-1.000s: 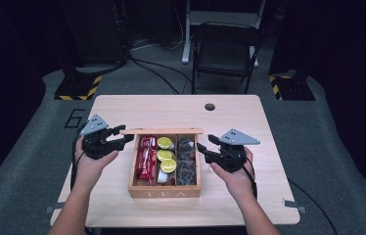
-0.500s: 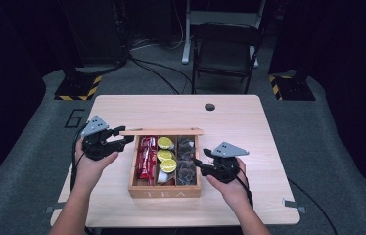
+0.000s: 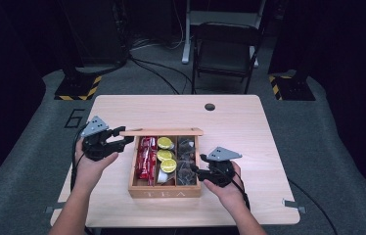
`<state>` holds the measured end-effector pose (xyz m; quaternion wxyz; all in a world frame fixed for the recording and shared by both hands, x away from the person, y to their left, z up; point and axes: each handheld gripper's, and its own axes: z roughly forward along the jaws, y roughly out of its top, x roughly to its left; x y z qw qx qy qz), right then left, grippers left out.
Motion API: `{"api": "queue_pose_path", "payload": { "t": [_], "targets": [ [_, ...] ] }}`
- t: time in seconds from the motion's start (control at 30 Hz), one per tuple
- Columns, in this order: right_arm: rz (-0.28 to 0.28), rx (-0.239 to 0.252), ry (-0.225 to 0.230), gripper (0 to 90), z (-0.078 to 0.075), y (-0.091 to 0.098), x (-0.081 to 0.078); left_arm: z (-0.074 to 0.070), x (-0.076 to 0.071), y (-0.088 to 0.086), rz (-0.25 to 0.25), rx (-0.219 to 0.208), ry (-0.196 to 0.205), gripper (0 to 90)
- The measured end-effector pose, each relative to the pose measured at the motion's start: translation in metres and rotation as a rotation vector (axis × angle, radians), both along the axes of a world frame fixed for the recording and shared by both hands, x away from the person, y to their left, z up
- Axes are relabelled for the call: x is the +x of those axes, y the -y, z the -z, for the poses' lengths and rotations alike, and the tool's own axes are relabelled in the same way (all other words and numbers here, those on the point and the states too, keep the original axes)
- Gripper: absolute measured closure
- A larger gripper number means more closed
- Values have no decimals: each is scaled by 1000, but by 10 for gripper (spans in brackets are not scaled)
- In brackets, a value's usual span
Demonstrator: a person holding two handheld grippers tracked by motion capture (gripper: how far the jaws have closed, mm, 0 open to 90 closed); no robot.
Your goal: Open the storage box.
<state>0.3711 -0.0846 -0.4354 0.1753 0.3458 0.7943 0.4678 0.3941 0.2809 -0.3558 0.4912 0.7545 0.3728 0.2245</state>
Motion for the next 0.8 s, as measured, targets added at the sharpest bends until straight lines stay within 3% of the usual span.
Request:
{"api": "queue_pose_path", "payload": {
  "t": [0.27, 0.8],
  "targets": [
    [-53, -20, 3, 462, 7, -10, -1, 1, -2, 1, -3, 6, -1, 522],
    [-131, -90, -50, 554, 30, -33, 1, 2, -3, 1, -11, -1, 3, 522]
  ]
}}
